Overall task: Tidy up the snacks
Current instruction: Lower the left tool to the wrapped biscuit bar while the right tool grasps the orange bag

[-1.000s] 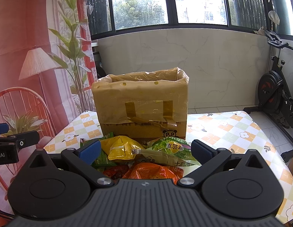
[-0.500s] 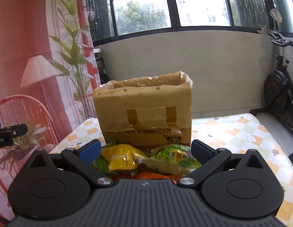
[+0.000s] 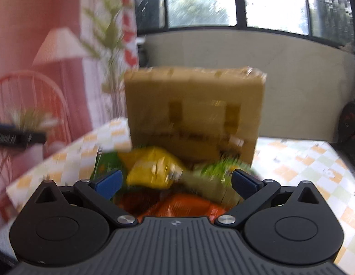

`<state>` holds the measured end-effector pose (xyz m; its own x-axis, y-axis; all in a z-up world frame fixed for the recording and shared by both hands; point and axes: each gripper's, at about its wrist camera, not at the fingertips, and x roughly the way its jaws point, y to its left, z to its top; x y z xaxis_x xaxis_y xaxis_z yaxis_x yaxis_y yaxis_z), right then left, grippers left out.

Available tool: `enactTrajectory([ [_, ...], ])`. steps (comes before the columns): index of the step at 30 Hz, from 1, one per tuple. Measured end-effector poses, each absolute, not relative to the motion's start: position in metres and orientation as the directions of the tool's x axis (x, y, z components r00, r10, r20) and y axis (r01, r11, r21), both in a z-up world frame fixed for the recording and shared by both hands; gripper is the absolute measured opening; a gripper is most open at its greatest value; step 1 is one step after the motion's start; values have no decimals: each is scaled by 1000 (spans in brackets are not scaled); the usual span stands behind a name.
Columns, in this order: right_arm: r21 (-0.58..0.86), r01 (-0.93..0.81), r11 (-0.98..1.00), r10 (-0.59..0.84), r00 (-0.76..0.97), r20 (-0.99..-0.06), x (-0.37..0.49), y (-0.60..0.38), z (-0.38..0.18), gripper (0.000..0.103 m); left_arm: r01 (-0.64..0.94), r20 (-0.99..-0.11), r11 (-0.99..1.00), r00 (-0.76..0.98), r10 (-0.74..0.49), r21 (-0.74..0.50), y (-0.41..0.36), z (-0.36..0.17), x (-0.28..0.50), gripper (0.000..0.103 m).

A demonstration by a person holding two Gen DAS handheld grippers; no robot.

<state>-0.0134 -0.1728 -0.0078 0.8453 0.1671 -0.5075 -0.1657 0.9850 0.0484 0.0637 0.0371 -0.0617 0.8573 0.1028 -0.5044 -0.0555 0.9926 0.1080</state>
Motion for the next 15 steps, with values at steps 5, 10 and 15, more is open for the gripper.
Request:
enactTrajectory([
  [5, 8, -195, 981, 166, 809, -564, -16, -168, -28, 100, -77, -538, 993, 835, 113, 90, 37, -85, 64, 79],
  [10, -97, -235, 967, 138, 806, -575, -18, -158, -41, 98, -64, -581, 994, 807, 104, 89, 36, -99, 68, 71],
  [15, -178, -269, 946, 113, 794, -598, -18, -147, -54, 98, -28, -603, 993, 793, 92, 115, 29, -105, 68, 69],
])
